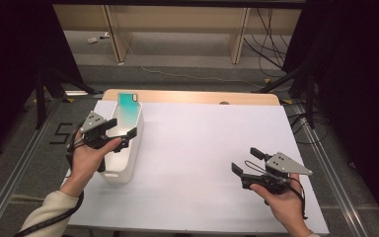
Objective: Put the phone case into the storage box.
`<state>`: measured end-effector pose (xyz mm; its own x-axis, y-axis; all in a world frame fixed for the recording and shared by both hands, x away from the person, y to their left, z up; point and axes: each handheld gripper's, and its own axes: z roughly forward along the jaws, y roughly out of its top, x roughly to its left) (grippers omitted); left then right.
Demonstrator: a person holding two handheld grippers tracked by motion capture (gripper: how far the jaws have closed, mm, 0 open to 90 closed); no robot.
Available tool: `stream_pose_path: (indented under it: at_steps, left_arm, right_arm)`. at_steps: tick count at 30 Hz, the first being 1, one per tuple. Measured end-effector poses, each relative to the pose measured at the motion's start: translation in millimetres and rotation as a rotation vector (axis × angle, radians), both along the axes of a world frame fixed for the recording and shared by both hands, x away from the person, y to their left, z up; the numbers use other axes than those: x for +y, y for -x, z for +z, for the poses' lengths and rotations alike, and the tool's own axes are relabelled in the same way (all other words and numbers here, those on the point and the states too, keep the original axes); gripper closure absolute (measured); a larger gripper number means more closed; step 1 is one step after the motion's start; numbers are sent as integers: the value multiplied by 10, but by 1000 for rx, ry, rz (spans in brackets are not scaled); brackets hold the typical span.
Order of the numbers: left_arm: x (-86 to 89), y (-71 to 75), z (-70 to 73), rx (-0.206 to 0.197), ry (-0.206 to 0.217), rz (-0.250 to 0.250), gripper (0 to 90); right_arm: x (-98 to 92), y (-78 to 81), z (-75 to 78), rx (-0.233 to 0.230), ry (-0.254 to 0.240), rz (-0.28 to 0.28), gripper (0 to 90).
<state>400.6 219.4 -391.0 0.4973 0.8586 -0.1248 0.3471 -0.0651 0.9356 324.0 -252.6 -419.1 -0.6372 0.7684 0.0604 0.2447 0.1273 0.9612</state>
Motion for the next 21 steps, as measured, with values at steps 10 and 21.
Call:
stream_pose_path:
  at_steps: [10, 21]
  left_arm:
    - [-5, 146, 7, -17, 7, -60, 153]
    - [48, 230, -28, -35, 5, -86, 154]
  right_arm:
    - [24, -1, -7, -8, -12, -2, 160]
    - [15, 5, -6, -3, 7, -9, 160]
